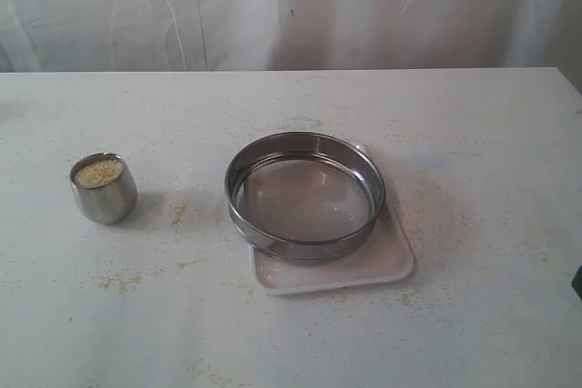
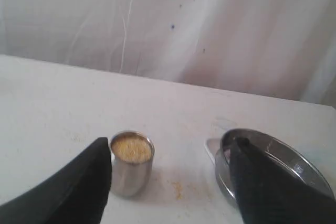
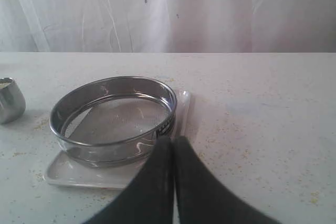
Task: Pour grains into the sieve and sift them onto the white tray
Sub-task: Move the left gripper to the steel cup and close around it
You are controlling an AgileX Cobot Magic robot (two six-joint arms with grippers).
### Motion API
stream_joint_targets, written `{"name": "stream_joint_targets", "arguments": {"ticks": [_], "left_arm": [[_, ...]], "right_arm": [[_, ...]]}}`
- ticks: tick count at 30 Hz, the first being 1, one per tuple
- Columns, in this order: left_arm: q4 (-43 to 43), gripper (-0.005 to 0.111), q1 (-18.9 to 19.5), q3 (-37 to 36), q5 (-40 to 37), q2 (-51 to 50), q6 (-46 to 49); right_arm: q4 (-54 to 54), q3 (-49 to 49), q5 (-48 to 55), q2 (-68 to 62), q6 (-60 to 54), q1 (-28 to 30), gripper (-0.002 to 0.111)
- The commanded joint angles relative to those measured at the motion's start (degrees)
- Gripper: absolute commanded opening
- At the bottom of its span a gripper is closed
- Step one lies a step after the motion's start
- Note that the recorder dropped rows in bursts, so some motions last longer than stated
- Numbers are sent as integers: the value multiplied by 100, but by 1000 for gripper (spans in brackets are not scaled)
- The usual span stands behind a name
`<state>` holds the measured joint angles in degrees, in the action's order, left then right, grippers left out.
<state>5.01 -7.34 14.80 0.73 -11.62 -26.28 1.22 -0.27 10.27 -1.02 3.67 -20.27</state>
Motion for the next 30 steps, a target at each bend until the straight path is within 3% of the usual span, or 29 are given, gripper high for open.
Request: {"name": "stream_joint_targets", "arguments": {"ticks": [1, 6, 14, 19, 26, 30], "left_arm": [[755, 66, -9, 1041, -499, -1007, 119], [779, 66, -9, 1242, -73, -2250, 476], [846, 66, -9, 540, 2361, -4036, 520], [1375, 66, -9, 502, 2483, -4509, 532], [1335, 66, -9, 425, 2706, -5161, 547], [969, 68, -9, -103, 4266, -5764, 923]], "right_arm": [[-20, 27, -54, 40, 1, 41, 0], [-20, 27, -54, 40, 1, 41, 0], [-20, 27, -54, 40, 1, 41, 0], [-20, 27, -54, 40, 1, 41, 0], [-20, 27, -54, 40, 1, 41, 0], [-20, 27, -54, 40, 1, 41, 0]]}}
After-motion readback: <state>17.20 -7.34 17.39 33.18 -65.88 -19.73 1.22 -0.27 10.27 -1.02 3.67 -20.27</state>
